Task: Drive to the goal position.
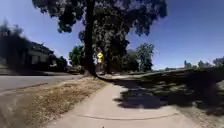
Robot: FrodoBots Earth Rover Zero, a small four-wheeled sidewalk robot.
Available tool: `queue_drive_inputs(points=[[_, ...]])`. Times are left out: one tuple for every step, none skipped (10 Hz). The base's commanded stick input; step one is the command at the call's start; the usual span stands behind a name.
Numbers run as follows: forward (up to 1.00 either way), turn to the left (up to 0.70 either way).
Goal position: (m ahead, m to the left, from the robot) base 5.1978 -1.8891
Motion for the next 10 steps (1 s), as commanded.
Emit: queue_drive_inputs(points=[[0.84, 0.0], [0.84, 0.0], [0.84, 0.0], [0.84, 0.0], [0.84, 0.0], [0.84, 0.0], [0.84, 0.0], [0.84, -0.15], [0.84, -0.22], [0.84, -0.02]])
